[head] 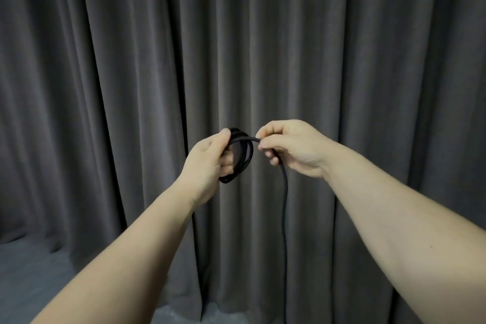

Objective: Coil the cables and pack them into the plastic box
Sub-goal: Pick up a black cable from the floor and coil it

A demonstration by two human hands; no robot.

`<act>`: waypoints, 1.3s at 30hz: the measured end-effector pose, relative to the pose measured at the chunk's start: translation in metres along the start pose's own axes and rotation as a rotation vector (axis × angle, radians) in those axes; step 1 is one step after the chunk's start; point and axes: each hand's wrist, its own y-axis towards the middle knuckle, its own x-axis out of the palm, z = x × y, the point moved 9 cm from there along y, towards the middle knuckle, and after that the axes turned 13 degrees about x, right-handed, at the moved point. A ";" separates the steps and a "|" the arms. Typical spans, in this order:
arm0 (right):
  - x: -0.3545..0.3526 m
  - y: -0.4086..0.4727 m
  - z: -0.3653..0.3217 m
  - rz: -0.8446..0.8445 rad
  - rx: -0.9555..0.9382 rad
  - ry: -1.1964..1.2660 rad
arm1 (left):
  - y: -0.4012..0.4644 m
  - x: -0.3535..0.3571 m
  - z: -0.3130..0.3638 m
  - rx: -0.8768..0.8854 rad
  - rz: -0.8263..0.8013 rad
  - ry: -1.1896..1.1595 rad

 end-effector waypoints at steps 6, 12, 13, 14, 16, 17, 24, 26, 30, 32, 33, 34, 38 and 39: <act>-0.020 0.000 -0.018 0.206 -0.183 0.112 | -0.002 0.006 -0.009 -0.107 -0.031 -0.108; -0.022 0.005 0.008 0.276 -0.118 0.155 | 0.001 0.015 0.001 -0.065 -0.140 -0.167; -0.020 0.005 0.012 0.264 -0.113 0.184 | 0.001 0.015 0.000 -0.075 -0.128 -0.174; -0.018 0.005 0.015 0.251 -0.113 0.206 | 0.000 0.014 -0.001 -0.091 -0.105 -0.187; -0.013 0.006 0.019 0.207 -0.107 0.227 | -0.001 0.010 -0.003 -0.124 -0.026 -0.243; -0.009 0.007 0.021 0.178 -0.096 0.227 | -0.001 0.008 -0.003 -0.131 0.023 -0.290; 0.029 0.010 0.062 0.005 0.078 -0.042 | 0.021 -0.017 0.008 -0.089 0.356 -0.614; 0.039 0.009 0.087 -0.080 0.185 -0.159 | 0.026 -0.031 0.011 -0.059 0.475 -0.661; 0.015 0.014 0.107 0.101 0.222 -0.171 | 0.029 -0.060 0.013 -0.008 0.610 -0.706; -0.009 0.015 0.093 0.314 0.120 -0.289 | 0.028 -0.068 0.009 -0.003 0.599 -0.716; -0.014 0.014 0.082 0.380 0.051 -0.450 | 0.029 -0.071 0.007 -0.005 0.571 -0.708; -0.011 0.013 0.071 0.399 -0.014 -0.648 | 0.029 -0.072 0.005 -0.008 0.535 -0.682; 0.028 0.003 0.034 0.256 -0.207 -1.165 | 0.028 -0.072 -0.001 0.009 0.401 -0.390; 0.038 0.000 0.024 0.209 -0.247 -1.190 | 0.027 -0.070 0.000 0.027 0.369 -0.282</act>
